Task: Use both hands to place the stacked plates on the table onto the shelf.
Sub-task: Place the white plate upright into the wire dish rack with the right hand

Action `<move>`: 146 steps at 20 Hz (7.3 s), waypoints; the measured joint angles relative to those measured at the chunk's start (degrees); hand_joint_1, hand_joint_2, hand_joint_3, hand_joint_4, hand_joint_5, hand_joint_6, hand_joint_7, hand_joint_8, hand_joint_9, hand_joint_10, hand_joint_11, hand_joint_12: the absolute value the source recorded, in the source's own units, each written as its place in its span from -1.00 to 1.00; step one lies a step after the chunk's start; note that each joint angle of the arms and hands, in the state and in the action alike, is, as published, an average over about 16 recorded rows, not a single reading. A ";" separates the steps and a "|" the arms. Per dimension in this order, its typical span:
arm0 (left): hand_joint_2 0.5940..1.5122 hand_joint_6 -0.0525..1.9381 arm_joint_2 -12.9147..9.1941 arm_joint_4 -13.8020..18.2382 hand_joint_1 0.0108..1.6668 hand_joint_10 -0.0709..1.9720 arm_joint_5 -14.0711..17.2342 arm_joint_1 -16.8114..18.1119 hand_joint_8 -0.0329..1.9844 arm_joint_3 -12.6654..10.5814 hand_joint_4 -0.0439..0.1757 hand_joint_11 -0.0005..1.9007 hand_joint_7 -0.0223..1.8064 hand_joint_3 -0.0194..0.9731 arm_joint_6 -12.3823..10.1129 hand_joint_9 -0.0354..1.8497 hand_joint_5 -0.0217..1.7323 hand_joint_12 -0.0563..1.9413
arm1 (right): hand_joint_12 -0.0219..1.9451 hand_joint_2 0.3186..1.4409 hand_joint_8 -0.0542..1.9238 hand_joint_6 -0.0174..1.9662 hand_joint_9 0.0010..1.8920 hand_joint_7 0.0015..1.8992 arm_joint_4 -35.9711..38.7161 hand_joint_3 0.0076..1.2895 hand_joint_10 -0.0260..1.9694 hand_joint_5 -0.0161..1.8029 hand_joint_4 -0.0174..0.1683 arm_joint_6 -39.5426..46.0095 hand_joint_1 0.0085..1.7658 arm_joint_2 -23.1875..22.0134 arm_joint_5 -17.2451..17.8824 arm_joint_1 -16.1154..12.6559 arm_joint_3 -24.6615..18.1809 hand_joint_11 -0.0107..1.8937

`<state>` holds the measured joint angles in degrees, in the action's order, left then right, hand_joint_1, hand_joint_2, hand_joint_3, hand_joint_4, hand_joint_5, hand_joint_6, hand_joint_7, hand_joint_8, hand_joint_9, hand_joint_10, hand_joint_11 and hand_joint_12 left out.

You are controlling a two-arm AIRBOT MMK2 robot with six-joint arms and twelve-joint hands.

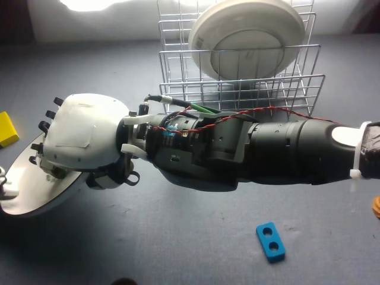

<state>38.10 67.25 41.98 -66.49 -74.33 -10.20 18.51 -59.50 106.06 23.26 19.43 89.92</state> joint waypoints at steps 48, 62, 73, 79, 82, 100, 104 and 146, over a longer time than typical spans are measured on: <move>0.03 -0.94 -5.89 19.35 -0.99 -0.98 6.28 21.80 -0.97 0.77 -0.58 -0.99 -0.96 -0.92 -9.03 -0.94 -0.95 -0.93 | -0.07 0.17 -0.23 -0.21 0.16 0.19 -39.08 -0.99 -0.08 0.14 -0.90 18.99 0.56 -30.44 -15.84 -22.38 -29.85 0.09; 0.03 -0.94 -3.52 25.16 -0.99 -0.98 6.01 28.37 -0.97 3.43 -0.56 -0.99 -0.96 -0.92 -11.24 -0.94 -0.95 -0.93 | -0.11 0.17 -0.21 -0.22 0.16 0.18 -57.10 -0.99 -0.09 0.14 -0.90 14.13 0.56 -33.70 -10.94 -21.12 -28.31 0.09; 0.03 -0.94 -2.15 28.39 -0.99 -0.98 5.17 30.48 -0.97 3.37 -0.55 -0.99 -0.96 -0.92 -11.96 -0.94 -0.95 -0.93 | -0.11 0.17 -0.20 -0.22 0.15 0.17 -59.42 -0.99 -0.08 0.12 -0.90 14.21 0.56 -35.01 -10.44 -19.49 -27.31 0.09; 0.03 -0.94 -2.14 29.51 -0.99 -0.98 5.01 30.46 -0.97 3.23 -0.55 -0.99 -0.96 -0.92 -12.15 -0.94 -0.95 -0.93 | -0.09 0.17 -0.19 -0.22 0.15 0.17 -59.45 -0.99 -0.07 0.11 -0.90 14.56 0.57 -35.67 -10.62 -19.14 -27.00 0.09; 0.04 -0.94 -2.14 29.79 -0.99 -0.98 4.93 30.40 -0.97 3.15 -0.55 -0.99 -0.96 -0.92 -12.19 -0.94 -0.95 -0.93 | -0.07 0.18 -0.17 -0.22 0.15 0.16 -59.45 -0.99 -0.06 0.11 -0.90 14.68 0.57 -35.95 -10.68 -19.06 -26.87 0.08; 0.06 -0.94 -1.77 30.23 -0.99 -0.98 4.70 29.39 -0.97 1.91 -0.55 -0.99 -0.95 -0.93 -12.34 -0.94 -0.95 -0.93 | 0.01 0.18 -0.19 -0.22 0.14 0.17 -59.49 -0.99 -0.06 0.11 -0.90 15.25 0.57 -36.48 -10.74 -18.68 -26.68 0.06; 0.06 -0.94 -1.66 30.23 -0.99 -0.98 4.78 29.25 -0.97 1.73 -0.56 -0.98 -0.95 -0.93 -12.37 -0.94 -0.95 -0.93 | 0.00 0.18 -0.20 -0.22 0.14 0.18 -59.71 -0.99 -0.07 0.11 -0.90 15.53 0.57 -36.64 -10.73 -18.57 -26.68 0.06; 0.06 -0.94 -1.05 30.25 -0.99 -0.98 4.97 29.26 -0.97 1.16 -0.55 -0.99 -0.96 -0.92 -12.39 -0.94 -0.95 -0.93 | -0.07 0.19 -0.17 -0.22 0.14 0.17 -59.33 -0.99 -0.09 0.10 -0.90 18.95 0.57 -36.86 -13.31 -11.51 -16.84 0.07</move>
<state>37.05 97.50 46.95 -37.23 -73.17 -22.59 -40.83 -40.55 69.20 9.94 7.92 73.08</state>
